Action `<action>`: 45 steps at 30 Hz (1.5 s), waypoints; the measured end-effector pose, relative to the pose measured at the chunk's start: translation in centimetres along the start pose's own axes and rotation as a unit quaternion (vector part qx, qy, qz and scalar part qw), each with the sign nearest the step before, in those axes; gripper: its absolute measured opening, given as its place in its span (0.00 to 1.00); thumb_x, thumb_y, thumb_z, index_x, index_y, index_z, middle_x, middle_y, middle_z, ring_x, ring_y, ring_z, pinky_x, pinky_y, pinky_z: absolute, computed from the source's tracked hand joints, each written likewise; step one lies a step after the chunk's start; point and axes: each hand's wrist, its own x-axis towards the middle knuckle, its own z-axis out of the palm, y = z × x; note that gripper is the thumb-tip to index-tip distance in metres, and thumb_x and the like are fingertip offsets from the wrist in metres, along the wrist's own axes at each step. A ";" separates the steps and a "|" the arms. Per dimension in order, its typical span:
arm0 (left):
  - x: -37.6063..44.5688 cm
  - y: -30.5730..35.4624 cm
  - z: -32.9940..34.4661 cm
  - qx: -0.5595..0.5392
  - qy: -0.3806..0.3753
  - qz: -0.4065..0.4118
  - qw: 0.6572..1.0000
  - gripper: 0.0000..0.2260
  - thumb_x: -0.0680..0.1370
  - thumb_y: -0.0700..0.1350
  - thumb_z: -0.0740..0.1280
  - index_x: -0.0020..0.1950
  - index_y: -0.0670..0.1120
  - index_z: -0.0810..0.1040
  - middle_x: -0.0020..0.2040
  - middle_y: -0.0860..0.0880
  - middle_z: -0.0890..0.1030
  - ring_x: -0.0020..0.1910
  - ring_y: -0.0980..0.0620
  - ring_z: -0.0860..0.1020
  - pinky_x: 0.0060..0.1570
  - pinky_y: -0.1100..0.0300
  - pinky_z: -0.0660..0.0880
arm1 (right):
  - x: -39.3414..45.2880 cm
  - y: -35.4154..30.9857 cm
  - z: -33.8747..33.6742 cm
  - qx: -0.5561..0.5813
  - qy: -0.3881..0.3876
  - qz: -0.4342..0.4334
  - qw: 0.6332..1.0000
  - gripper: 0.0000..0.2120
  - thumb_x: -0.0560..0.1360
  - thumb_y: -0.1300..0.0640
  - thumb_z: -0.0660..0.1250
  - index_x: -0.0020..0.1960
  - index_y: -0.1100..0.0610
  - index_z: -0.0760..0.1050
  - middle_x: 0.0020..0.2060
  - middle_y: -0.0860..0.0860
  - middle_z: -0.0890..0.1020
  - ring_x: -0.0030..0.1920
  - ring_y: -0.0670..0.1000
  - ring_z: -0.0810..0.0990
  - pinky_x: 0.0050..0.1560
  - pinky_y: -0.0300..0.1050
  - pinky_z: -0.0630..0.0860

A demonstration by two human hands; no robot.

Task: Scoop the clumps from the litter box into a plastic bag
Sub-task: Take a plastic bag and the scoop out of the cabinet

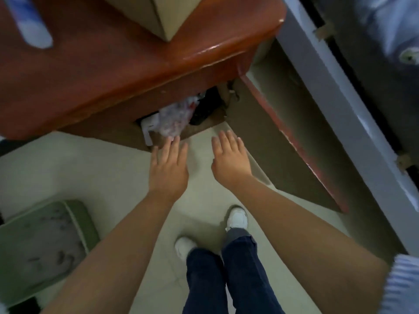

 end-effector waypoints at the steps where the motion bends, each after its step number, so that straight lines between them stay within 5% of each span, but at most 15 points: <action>1: -0.5 -1.2 0.8 0.006 0.003 -0.022 1.000 0.21 0.66 0.43 0.61 0.57 0.39 0.81 0.57 0.40 0.81 0.58 0.41 0.80 0.51 0.41 0.76 | 1.0 -1.1 0.1 -0.010 0.004 -0.018 1.000 0.28 0.80 0.57 0.50 0.76 0.60 0.43 0.76 0.57 0.44 0.76 0.56 0.40 0.75 0.52 0.38; 5: -1.1 -4.2 4.1 -0.004 0.008 -0.070 0.997 0.24 0.59 0.42 0.77 0.54 0.38 0.82 0.57 0.39 0.81 0.59 0.40 0.79 0.50 0.41 0.76 | 4.7 -3.9 1.7 -0.035 0.019 -0.072 0.997 0.27 0.79 0.58 0.51 0.76 0.61 0.45 0.76 0.57 0.47 0.76 0.56 0.42 0.75 0.52 0.41; 11: 0.8 -8.1 11.8 -0.002 0.136 -0.047 0.990 0.20 0.68 0.44 0.59 0.55 0.38 0.80 0.57 0.39 0.81 0.63 0.43 0.68 0.54 0.42 0.75 | 12.3 -4.6 8.0 -0.084 0.073 -0.107 0.988 0.25 0.78 0.56 0.55 0.73 0.60 0.55 0.73 0.56 0.59 0.75 0.55 0.52 0.74 0.51 0.50; 16: 4.3 -12.5 18.4 0.078 0.176 -0.025 0.981 0.20 0.68 0.42 0.56 0.55 0.38 0.79 0.54 0.38 0.82 0.58 0.42 0.78 0.62 0.47 0.63 | 21.0 -4.3 13.7 -0.122 0.123 -0.121 0.977 0.31 0.78 0.49 0.57 0.75 0.58 0.50 0.73 0.57 0.57 0.74 0.57 0.52 0.74 0.52 0.48; 19: 5.7 -14.6 21.4 0.135 0.176 -0.053 0.974 0.17 0.68 0.44 0.67 0.53 0.38 0.82 0.55 0.39 0.82 0.56 0.41 0.80 0.65 0.48 0.63 | 26.0 -4.1 16.5 -0.154 0.149 -0.112 0.970 0.32 0.77 0.51 0.58 0.75 0.57 0.48 0.74 0.58 0.52 0.75 0.59 0.50 0.74 0.56 0.46; 22: 6.5 -14.6 23.6 0.154 0.145 -0.090 0.973 0.25 0.71 0.50 0.71 0.66 0.42 0.75 0.66 0.43 0.75 0.68 0.44 0.72 0.73 0.51 0.53 | 29.5 -3.2 18.3 -0.203 0.206 -0.087 0.953 0.27 0.78 0.56 0.57 0.75 0.53 0.54 0.75 0.57 0.53 0.75 0.60 0.50 0.73 0.61 0.43; 25: 7.1 -13.2 25.2 0.095 0.195 -0.091 0.972 0.23 0.66 0.47 0.73 0.60 0.40 0.79 0.61 0.40 0.79 0.62 0.41 0.77 0.65 0.45 0.67 | 30.8 -2.8 18.7 -0.173 0.253 -0.093 0.947 0.16 0.76 0.57 0.59 0.63 0.51 0.74 0.70 0.54 0.66 0.72 0.59 0.59 0.73 0.61 0.45; 28: 7.7 -11.4 25.9 -0.006 0.204 -0.136 0.969 0.21 0.71 0.49 0.63 0.56 0.37 0.81 0.55 0.38 0.82 0.55 0.38 0.80 0.53 0.42 0.76 | 30.8 -2.7 18.7 -0.065 0.357 -0.205 0.909 0.09 0.65 0.64 0.68 0.42 0.57 0.84 0.51 0.59 0.82 0.52 0.64 0.79 0.60 0.63 0.69; 30: 8.3 -10.6 26.6 -0.141 0.167 -0.172 0.960 0.27 0.73 0.55 0.55 0.60 0.38 0.77 0.56 0.38 0.80 0.54 0.38 0.79 0.52 0.47 0.77 | 30.0 -2.6 18.8 0.021 0.357 -0.317 0.878 0.07 0.63 0.65 0.67 0.38 0.62 0.84 0.43 0.62 0.83 0.42 0.62 0.82 0.49 0.47 0.78; 32: 8.9 -10.0 27.0 -0.232 0.158 -0.201 0.938 0.31 0.74 0.61 0.50 0.71 0.44 0.64 0.68 0.40 0.70 0.65 0.41 0.71 0.62 0.50 0.70 | 28.2 -2.9 18.5 0.091 0.307 -0.371 0.872 0.10 0.68 0.63 0.64 0.39 0.67 0.82 0.40 0.62 0.83 0.42 0.51 0.79 0.50 0.24 0.70; 34: 9.1 -9.9 27.1 -0.366 0.195 -0.233 0.880 0.28 0.76 0.56 0.60 0.74 0.50 0.59 0.73 0.44 0.63 0.71 0.45 0.64 0.67 0.56 0.64 | 26.3 -2.9 18.3 0.128 0.289 -0.398 0.861 0.09 0.68 0.65 0.64 0.38 0.69 0.82 0.38 0.61 0.83 0.44 0.50 0.75 0.51 0.16 0.63; 37: 8.2 -9.7 26.8 -0.412 0.277 -0.196 0.846 0.16 0.76 0.42 0.65 0.64 0.45 0.75 0.53 0.47 0.78 0.56 0.48 0.76 0.51 0.72 0.66 | 24.7 -2.7 18.7 0.193 0.231 -0.376 0.876 0.07 0.68 0.70 0.65 0.41 0.70 0.82 0.39 0.61 0.83 0.43 0.45 0.77 0.48 0.18 0.68; 39: 7.2 -9.7 26.8 -0.407 0.332 -0.166 0.835 0.11 0.72 0.34 0.63 0.48 0.38 0.83 0.38 0.50 0.73 0.40 0.52 0.75 0.39 0.78 0.62 | 24.3 -2.7 19.0 0.241 0.169 -0.322 0.900 0.08 0.72 0.70 0.66 0.49 0.69 0.80 0.45 0.61 0.81 0.40 0.39 0.78 0.45 0.20 0.73; 42: 5.3 -10.3 26.5 -0.374 0.348 -0.171 0.842 0.11 0.65 0.32 0.58 0.34 0.36 0.81 0.35 0.41 0.74 0.34 0.51 0.75 0.37 0.72 0.66 | 24.0 -2.9 18.4 0.275 0.122 -0.223 0.927 0.12 0.75 0.70 0.63 0.57 0.68 0.77 0.55 0.63 0.79 0.50 0.49 0.77 0.53 0.31 0.74; 45: 3.9 -10.9 26.3 -0.302 0.292 -0.166 0.892 0.12 0.65 0.36 0.57 0.29 0.36 0.79 0.34 0.37 0.77 0.28 0.41 0.79 0.28 0.59 0.74 | 25.3 -2.9 17.4 0.215 0.138 -0.145 0.956 0.11 0.76 0.67 0.59 0.54 0.67 0.78 0.55 0.61 0.80 0.57 0.57 0.77 0.52 0.36 0.67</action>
